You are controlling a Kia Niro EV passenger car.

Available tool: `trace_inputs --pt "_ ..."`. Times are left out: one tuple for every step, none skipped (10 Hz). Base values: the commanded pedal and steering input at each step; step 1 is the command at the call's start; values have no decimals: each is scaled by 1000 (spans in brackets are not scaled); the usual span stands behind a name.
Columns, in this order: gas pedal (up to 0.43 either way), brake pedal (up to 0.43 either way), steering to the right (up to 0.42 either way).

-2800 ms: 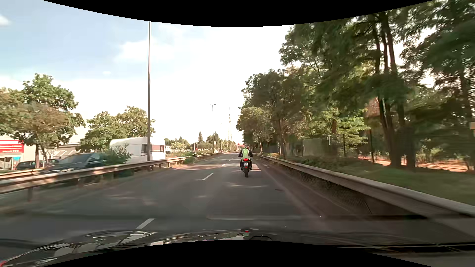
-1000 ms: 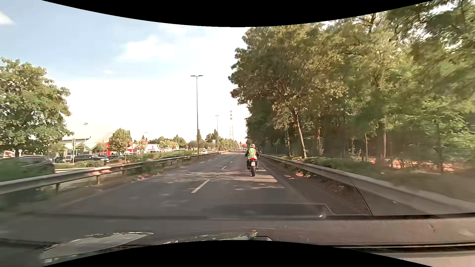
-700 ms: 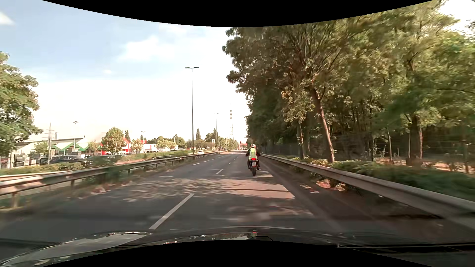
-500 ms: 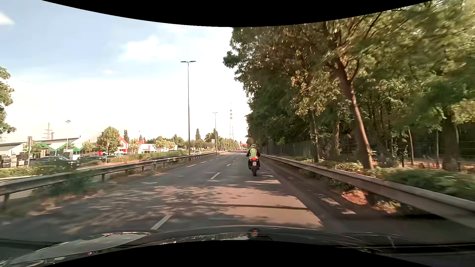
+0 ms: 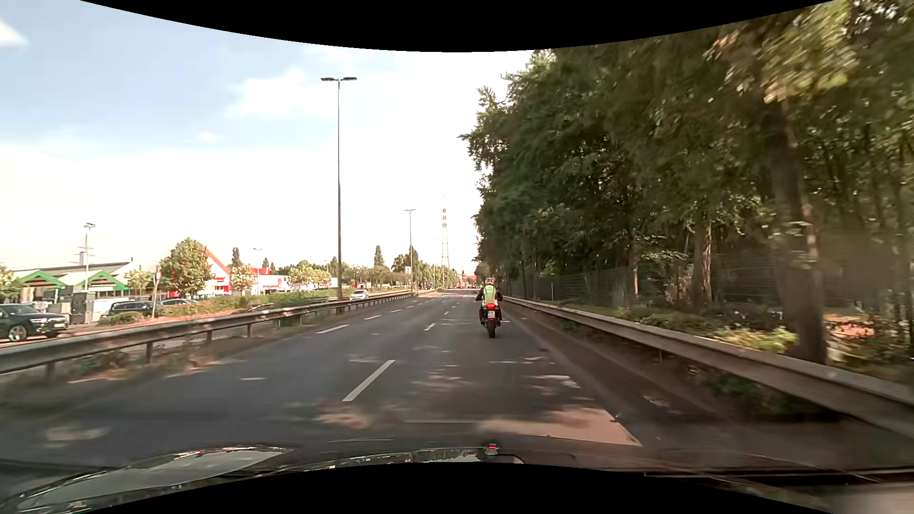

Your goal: Follow the waypoints while adhering to traffic rules and regulations

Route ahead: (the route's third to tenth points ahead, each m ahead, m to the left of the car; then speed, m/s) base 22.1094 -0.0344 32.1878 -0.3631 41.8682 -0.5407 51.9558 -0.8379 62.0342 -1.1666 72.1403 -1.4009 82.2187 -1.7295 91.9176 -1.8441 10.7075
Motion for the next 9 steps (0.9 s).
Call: trace_inputs --pt "110 0 -2" --pt "110 0 -2" --pt "110 0 -2" --pt "110 0 -2" --pt "110 0 -2" --pt "110 0 -2" --pt "110 0 -2" --pt "110 0 -2" --pt "118 0 -1"
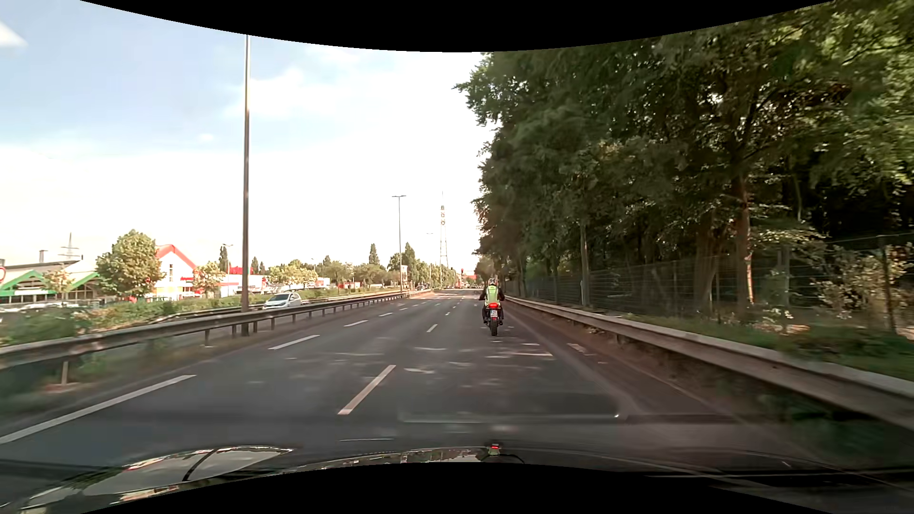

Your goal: Follow the waypoints while adhering to traffic rules and regulations

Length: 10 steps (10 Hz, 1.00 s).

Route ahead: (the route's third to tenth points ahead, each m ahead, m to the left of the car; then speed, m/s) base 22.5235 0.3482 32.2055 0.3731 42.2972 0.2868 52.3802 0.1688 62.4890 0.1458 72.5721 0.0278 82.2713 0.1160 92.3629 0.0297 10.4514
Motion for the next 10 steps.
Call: trace_inputs --pt "118 0 -1" --pt "118 0 0" --pt "118 0 1" --pt "118 0 3" --pt "118 0 3" --pt "118 0 2" --pt "118 0 1" --pt "118 0 1" --pt "118 0 1" --pt "118 0 1"
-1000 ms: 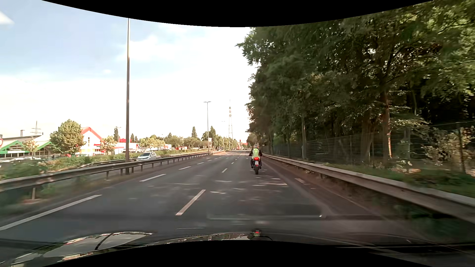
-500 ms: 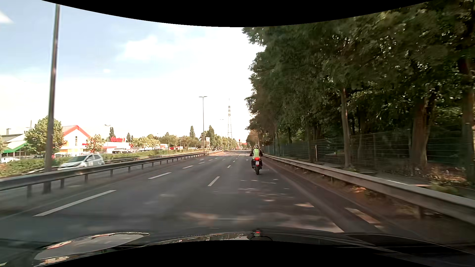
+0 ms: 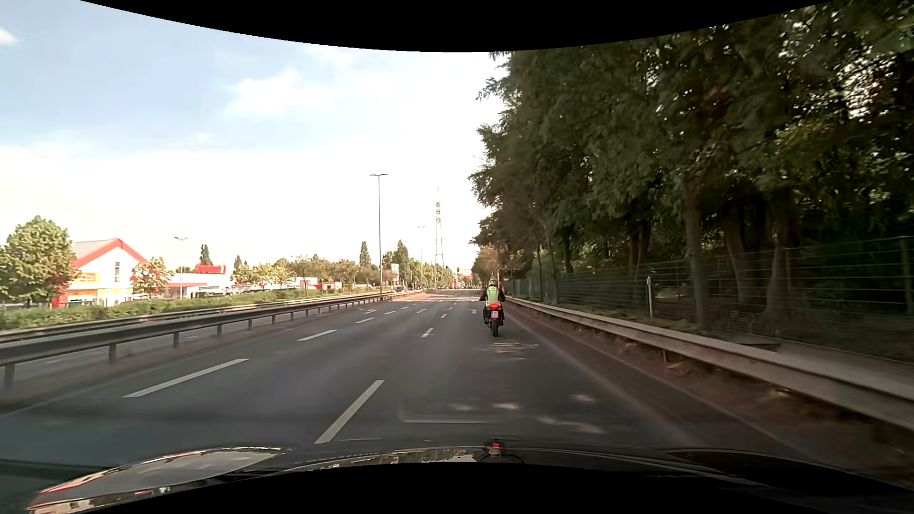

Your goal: Follow the waypoints while adhering to traffic rules and regulations

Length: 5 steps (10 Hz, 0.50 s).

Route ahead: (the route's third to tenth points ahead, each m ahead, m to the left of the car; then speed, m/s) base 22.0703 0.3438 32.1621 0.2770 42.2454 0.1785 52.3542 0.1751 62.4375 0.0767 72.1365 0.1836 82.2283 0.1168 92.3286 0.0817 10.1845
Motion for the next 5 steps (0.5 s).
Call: trace_inputs --pt "118 0 1" --pt "118 0 1" --pt "118 0 1" --pt "118 0 1" --pt "118 0 1"
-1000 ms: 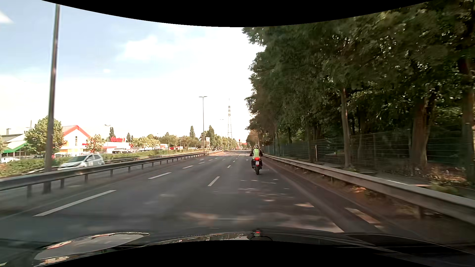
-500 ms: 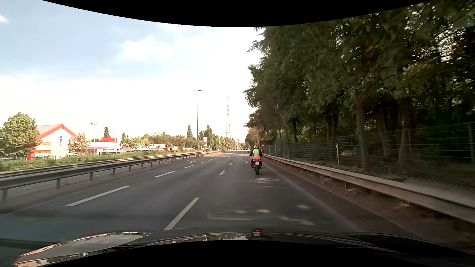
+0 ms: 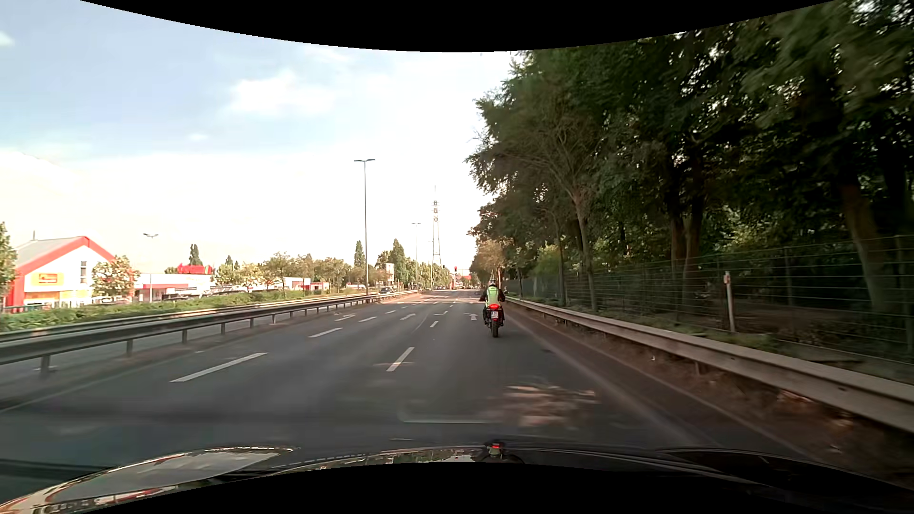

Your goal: Follow the waypoints while adhering to traffic rules and regulations

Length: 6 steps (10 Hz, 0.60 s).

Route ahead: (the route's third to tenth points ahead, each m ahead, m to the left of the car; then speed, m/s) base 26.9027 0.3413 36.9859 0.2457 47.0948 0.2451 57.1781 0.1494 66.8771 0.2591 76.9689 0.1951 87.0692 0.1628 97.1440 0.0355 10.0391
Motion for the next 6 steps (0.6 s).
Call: trace_inputs --pt "118 0 1" --pt "110 0 0" --pt "110 0 0" --pt "110 0 0" --pt "110 0 0" --pt "110 0 0"
